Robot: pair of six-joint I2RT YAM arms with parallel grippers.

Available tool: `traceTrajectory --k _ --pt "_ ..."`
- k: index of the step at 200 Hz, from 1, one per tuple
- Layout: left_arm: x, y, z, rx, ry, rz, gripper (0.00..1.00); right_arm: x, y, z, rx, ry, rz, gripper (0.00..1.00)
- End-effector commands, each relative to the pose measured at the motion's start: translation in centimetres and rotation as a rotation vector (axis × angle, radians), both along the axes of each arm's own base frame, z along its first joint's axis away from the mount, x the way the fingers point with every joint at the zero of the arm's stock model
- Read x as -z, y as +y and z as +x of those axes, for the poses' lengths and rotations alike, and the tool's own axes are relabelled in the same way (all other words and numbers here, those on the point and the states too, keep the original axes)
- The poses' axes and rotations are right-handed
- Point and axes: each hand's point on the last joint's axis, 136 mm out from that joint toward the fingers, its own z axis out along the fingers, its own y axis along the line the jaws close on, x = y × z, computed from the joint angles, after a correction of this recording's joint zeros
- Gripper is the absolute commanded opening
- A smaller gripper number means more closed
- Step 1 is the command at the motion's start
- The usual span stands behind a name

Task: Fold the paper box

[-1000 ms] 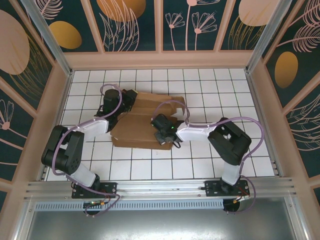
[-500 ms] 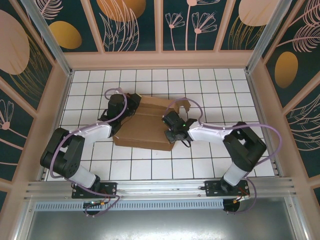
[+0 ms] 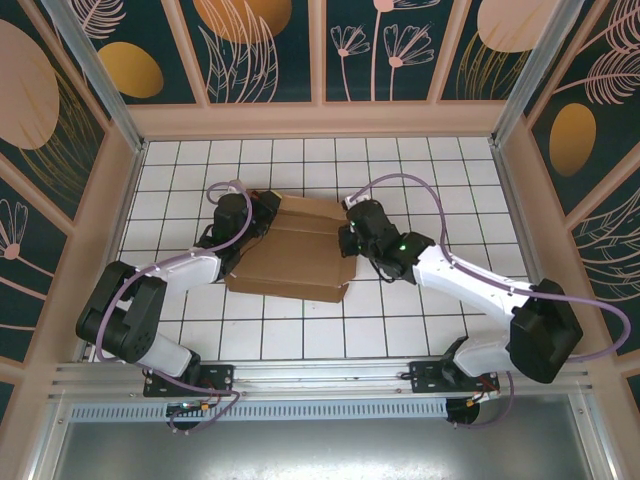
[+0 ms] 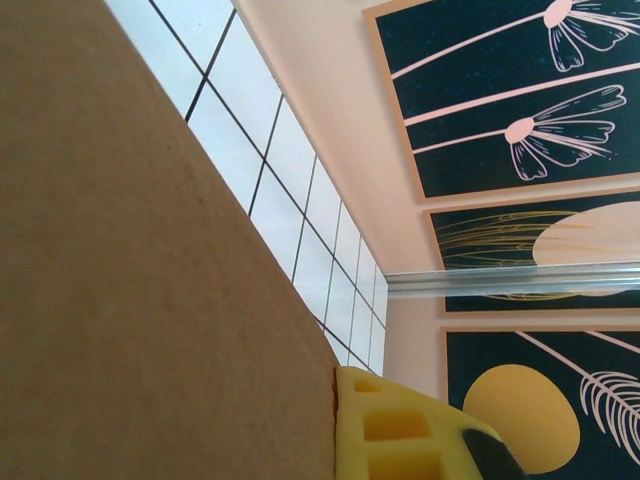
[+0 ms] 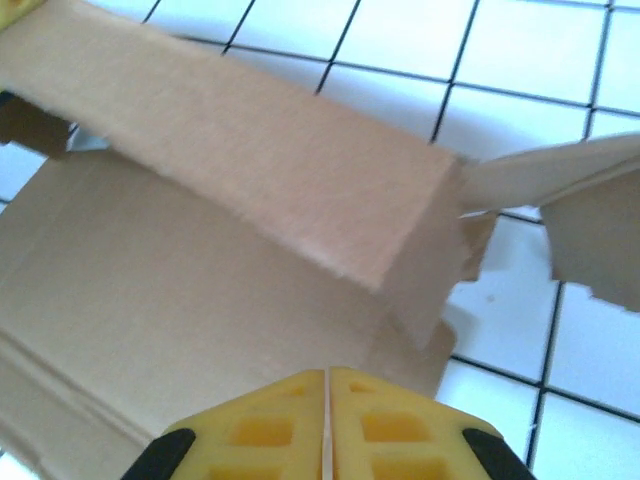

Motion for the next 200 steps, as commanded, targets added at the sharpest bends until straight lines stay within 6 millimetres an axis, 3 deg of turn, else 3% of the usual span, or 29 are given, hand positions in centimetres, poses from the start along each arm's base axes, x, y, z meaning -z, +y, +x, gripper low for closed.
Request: traceTrajectory --k 1,43,92,116,138,158,173,186,200 --pt "4.2 1.1 -1.3 -0.022 0.117 0.093 0.00 -0.3 -1.8 2.2 0.132 -0.023 -0.031 0.04" --pt "4.1 1.3 -1.1 -0.039 0.128 0.094 0.00 -0.9 -3.4 3.5 0.197 -0.057 -0.021 0.00" --pt "4.2 1.8 -0.2 -0.100 0.152 0.089 0.00 0.4 -4.8 6.0 0.212 0.018 0.049 0.00" --pt "4.5 1.9 0.5 -0.126 0.175 0.100 0.00 -1.3 -5.5 6.7 0.199 -0.015 0.124 0.08" --pt "4.3 1.9 1.1 -0.137 0.169 0.104 0.00 -4.6 -8.2 7.5 0.201 -0.108 0.251 0.17" --pt "4.0 1.9 1.4 -0.139 0.156 0.117 0.00 -6.1 -10.9 8.2 0.212 -0.144 0.356 0.19" --pt "3.8 2.0 1.5 -0.142 0.147 0.122 0.00 -5.2 -13.0 9.7 0.247 -0.111 0.405 0.23" --pt "3.5 2.0 1.7 -0.146 0.141 0.123 0.00 -3.1 -13.9 11.3 0.254 -0.054 0.394 0.25" --pt "3.4 1.9 1.8 -0.145 0.139 0.119 0.00 -0.9 -13.4 12.7 0.196 -0.023 0.340 0.26"
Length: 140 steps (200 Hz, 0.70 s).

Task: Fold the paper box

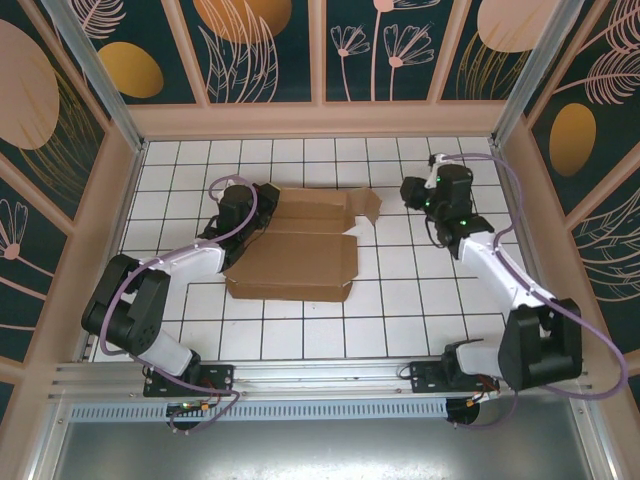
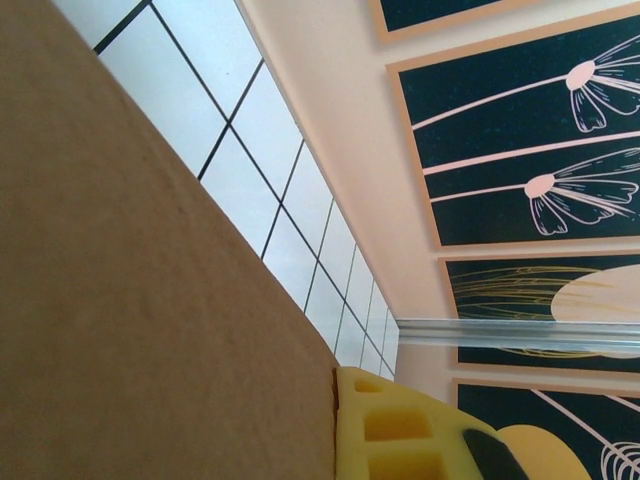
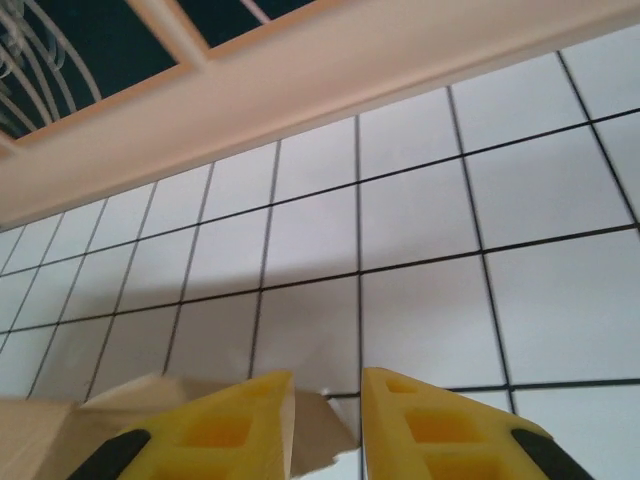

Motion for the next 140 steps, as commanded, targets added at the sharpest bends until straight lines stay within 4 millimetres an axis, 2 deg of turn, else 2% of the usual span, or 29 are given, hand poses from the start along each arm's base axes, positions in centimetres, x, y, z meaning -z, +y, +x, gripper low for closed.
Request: traceTrajectory --k 1,26,54,84,106,140 --pt "3.5 1.2 -0.3 -0.038 0.107 0.106 0.00 3.1 2.1 1.9 -0.150 0.046 0.006 0.26" --pt "3.4 1.2 0.1 -0.046 0.105 0.108 0.00 7.5 3.0 3.9 -0.230 0.106 -0.095 0.26" --pt "3.3 0.8 0.9 -0.049 0.119 0.101 0.00 10.8 6.3 4.1 -0.394 0.155 -0.143 0.26" --pt "2.7 0.0 1.9 -0.033 0.117 0.088 0.00 10.2 9.1 3.0 -0.538 0.100 -0.081 0.27" --pt "2.3 0.0 2.3 -0.037 0.107 0.087 0.00 8.9 10.7 1.2 -0.641 0.031 -0.037 0.28" --pt "2.5 0.1 2.4 -0.031 0.113 0.079 0.00 8.1 12.8 -1.8 -0.765 -0.039 -0.028 0.30"
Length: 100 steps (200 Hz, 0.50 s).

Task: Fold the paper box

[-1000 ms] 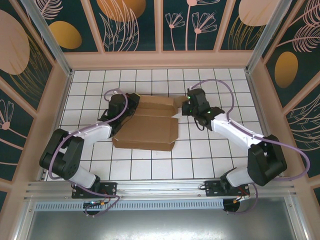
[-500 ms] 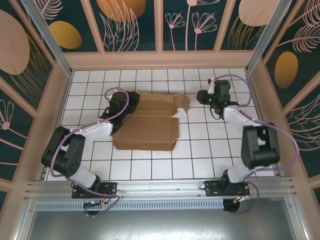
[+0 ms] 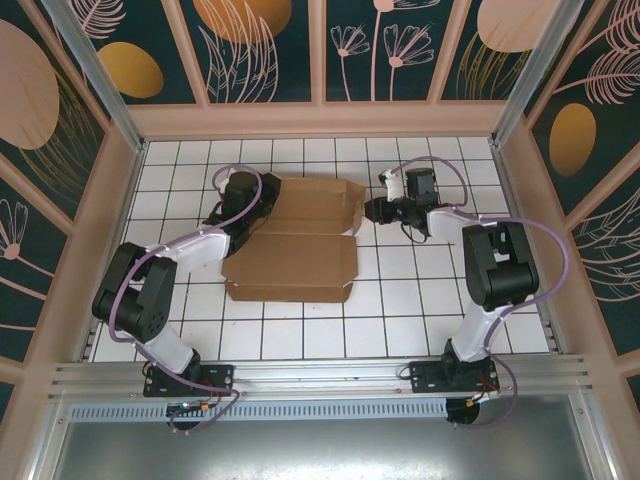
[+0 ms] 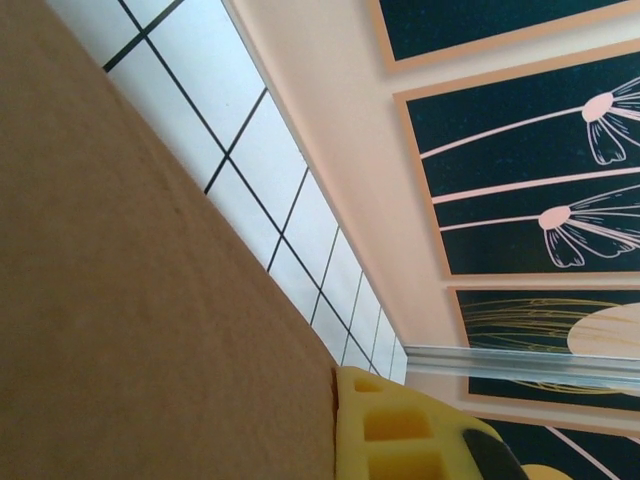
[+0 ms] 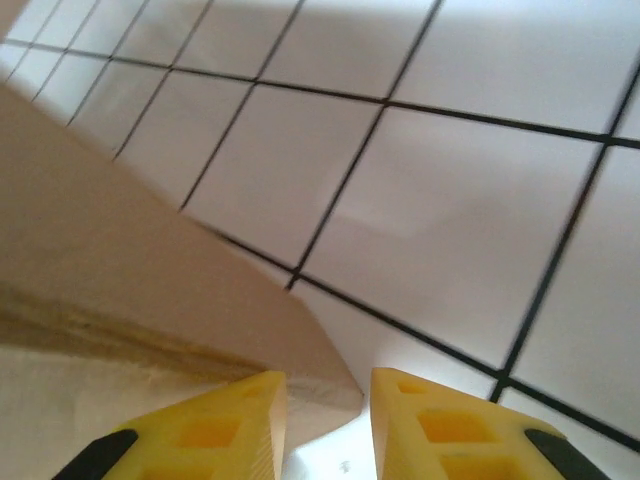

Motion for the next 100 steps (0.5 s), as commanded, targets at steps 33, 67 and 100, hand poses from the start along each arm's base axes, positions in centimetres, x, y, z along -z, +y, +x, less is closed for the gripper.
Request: traceTrajectory --k 33,67,100 --pt "3.0 -0.1 -0.4 0.023 0.091 0.044 0.00 -3.5 3.8 -3.4 -0.203 -0.173 0.074 0.33" --pt "3.1 -0.1 -0.8 0.034 0.084 0.035 0.00 -3.8 4.7 -3.8 -0.229 -0.179 0.063 0.40" --pt "2.6 0.3 -1.1 0.029 0.067 0.053 0.00 -4.6 5.0 -4.7 -0.243 -0.197 0.070 0.43"
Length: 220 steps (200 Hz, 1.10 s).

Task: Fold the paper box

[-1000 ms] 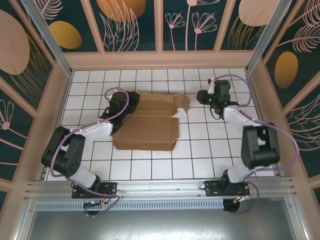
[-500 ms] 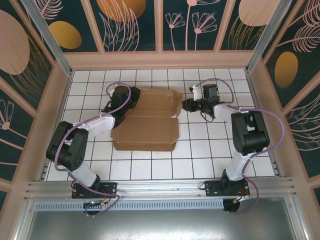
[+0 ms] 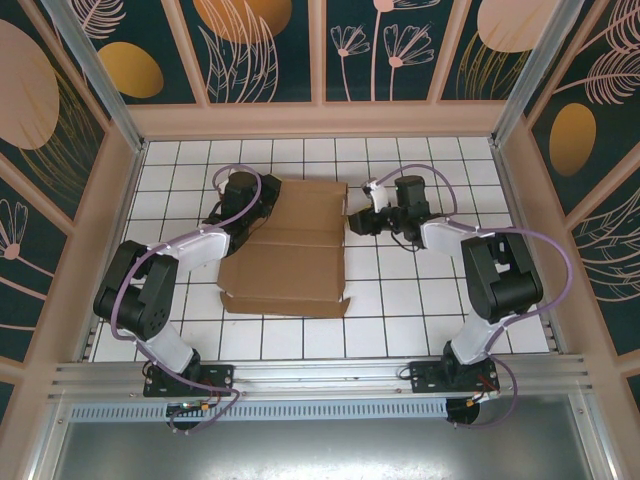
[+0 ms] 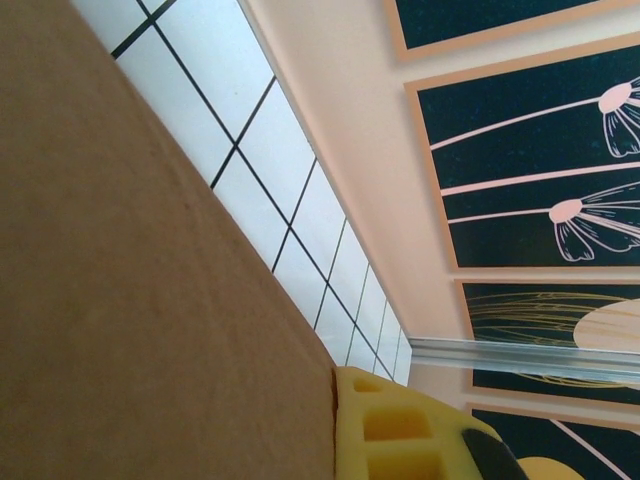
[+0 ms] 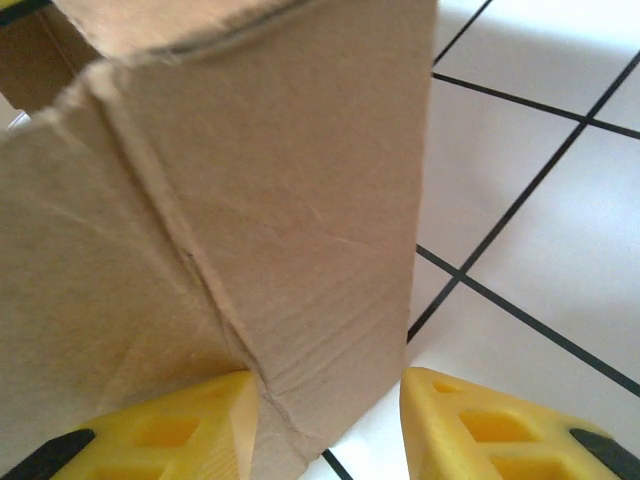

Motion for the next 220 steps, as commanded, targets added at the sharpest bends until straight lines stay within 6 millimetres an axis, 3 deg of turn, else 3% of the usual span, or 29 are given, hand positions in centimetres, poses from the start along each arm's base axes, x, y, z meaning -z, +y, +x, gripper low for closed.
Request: traceTrajectory --k 1,69,98,146,152,157,173,220 --pt "1.9 0.4 -1.0 0.009 0.048 0.058 0.00 -2.7 0.9 -1.0 -0.052 -0.090 0.036 0.43" --pt "1.9 1.1 -0.8 0.004 0.049 0.061 0.00 -3.2 0.4 -2.5 -0.054 -0.090 0.038 0.44" --pt "1.6 0.8 -0.7 0.014 0.037 0.054 0.00 -2.0 -0.1 -1.0 0.001 -0.080 -0.015 0.44" --pt "2.0 0.2 0.5 0.037 0.083 0.039 0.00 -1.2 1.2 2.3 0.047 -0.057 -0.056 0.47" --pt "3.5 0.3 0.6 0.033 0.114 0.047 0.00 -1.1 1.3 2.7 0.055 -0.057 -0.065 0.48" --pt "2.4 0.2 1.3 0.028 0.092 0.036 0.00 -0.9 1.2 3.0 0.066 -0.057 -0.075 0.48" --pt "2.3 0.3 1.7 0.021 0.088 0.027 0.00 -0.1 0.7 4.3 0.113 -0.051 -0.121 0.48" --pt "1.9 0.5 2.1 0.020 0.076 0.019 0.00 1.5 0.5 5.2 0.128 -0.027 -0.177 0.46"
